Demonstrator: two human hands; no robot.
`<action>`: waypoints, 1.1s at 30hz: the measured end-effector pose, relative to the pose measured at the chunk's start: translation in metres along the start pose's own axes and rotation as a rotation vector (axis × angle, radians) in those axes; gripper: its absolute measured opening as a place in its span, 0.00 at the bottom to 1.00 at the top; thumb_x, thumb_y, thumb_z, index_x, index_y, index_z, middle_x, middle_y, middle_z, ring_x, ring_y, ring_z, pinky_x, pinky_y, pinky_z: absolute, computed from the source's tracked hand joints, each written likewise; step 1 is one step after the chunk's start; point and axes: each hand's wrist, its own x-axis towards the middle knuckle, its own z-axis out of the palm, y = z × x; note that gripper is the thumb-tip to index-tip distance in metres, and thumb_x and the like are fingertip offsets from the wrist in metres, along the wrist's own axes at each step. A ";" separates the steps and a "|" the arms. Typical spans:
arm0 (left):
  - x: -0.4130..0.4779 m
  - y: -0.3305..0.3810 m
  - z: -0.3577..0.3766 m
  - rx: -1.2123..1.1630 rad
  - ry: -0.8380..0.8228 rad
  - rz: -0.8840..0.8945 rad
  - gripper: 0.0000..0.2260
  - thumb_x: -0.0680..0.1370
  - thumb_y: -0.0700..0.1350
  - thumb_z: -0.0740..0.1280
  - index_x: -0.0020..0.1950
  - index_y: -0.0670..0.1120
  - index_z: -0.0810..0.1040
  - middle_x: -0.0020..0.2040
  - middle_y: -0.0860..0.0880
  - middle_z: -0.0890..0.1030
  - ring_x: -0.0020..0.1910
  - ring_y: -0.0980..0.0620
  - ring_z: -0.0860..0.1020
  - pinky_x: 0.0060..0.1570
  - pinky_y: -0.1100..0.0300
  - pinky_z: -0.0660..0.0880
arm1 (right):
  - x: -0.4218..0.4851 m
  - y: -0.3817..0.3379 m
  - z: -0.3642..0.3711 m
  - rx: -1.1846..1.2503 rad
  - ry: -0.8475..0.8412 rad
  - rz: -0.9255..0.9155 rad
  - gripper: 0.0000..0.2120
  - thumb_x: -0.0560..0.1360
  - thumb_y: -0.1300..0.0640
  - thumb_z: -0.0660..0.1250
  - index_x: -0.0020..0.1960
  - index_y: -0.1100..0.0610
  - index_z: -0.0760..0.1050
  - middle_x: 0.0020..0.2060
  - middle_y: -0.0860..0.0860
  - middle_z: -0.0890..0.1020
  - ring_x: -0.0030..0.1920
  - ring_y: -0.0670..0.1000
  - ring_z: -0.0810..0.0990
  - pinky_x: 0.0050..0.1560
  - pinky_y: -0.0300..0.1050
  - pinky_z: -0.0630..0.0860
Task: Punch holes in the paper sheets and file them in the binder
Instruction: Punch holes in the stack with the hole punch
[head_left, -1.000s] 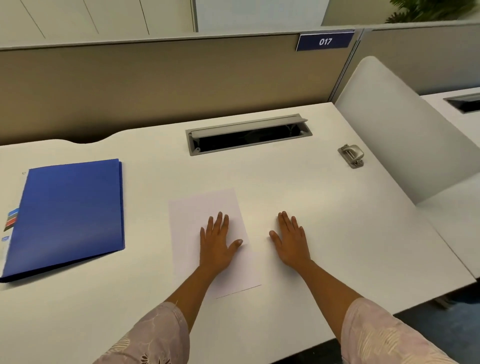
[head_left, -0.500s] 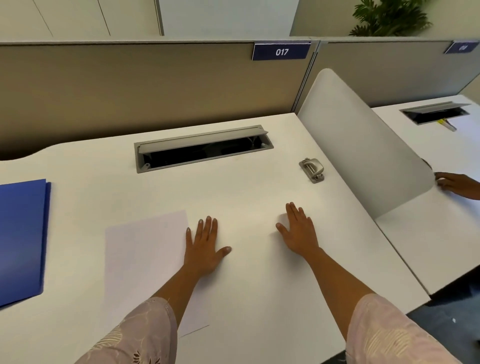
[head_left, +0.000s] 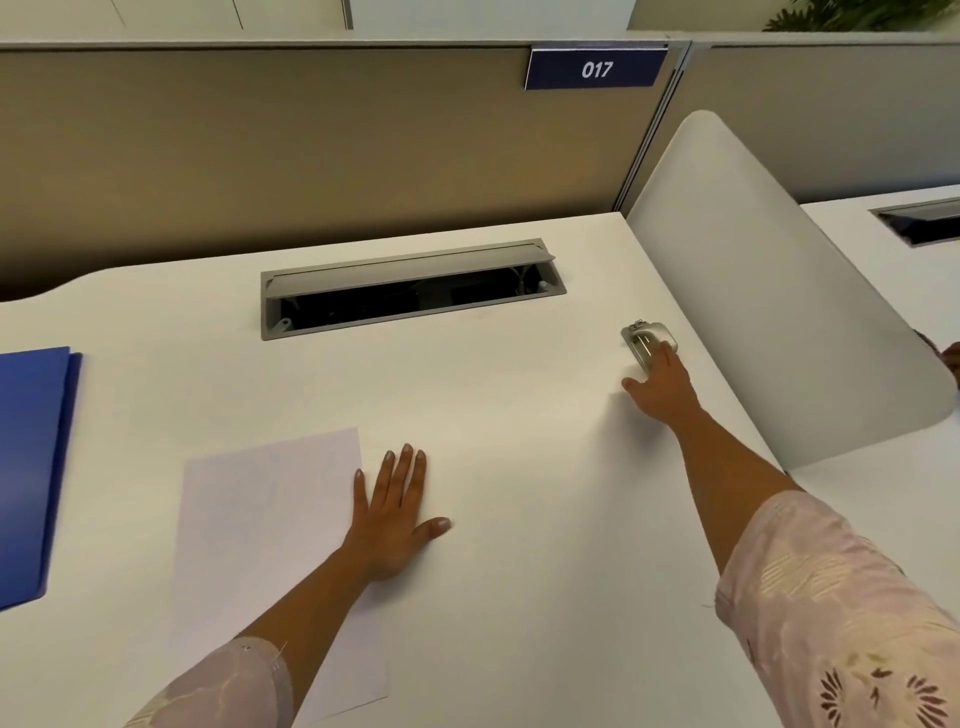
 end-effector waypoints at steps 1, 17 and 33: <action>0.000 0.001 -0.001 0.007 0.004 0.000 0.46 0.64 0.76 0.33 0.75 0.51 0.30 0.73 0.53 0.26 0.71 0.54 0.27 0.70 0.43 0.31 | 0.008 0.002 0.000 -0.005 0.001 0.017 0.35 0.73 0.54 0.68 0.75 0.57 0.56 0.73 0.59 0.60 0.72 0.60 0.61 0.68 0.54 0.63; 0.001 0.001 0.000 0.051 0.006 -0.023 0.40 0.71 0.71 0.40 0.75 0.50 0.30 0.75 0.52 0.29 0.71 0.53 0.27 0.68 0.44 0.29 | -0.016 -0.042 0.020 0.420 0.370 0.272 0.11 0.72 0.60 0.69 0.53 0.62 0.78 0.49 0.59 0.82 0.50 0.60 0.80 0.47 0.41 0.70; -0.015 0.005 -0.004 -0.006 0.072 -0.017 0.37 0.79 0.64 0.50 0.77 0.47 0.35 0.78 0.49 0.35 0.74 0.47 0.30 0.67 0.41 0.27 | -0.221 -0.139 0.101 0.381 0.133 0.141 0.09 0.70 0.50 0.70 0.41 0.56 0.78 0.36 0.52 0.83 0.38 0.56 0.80 0.40 0.47 0.76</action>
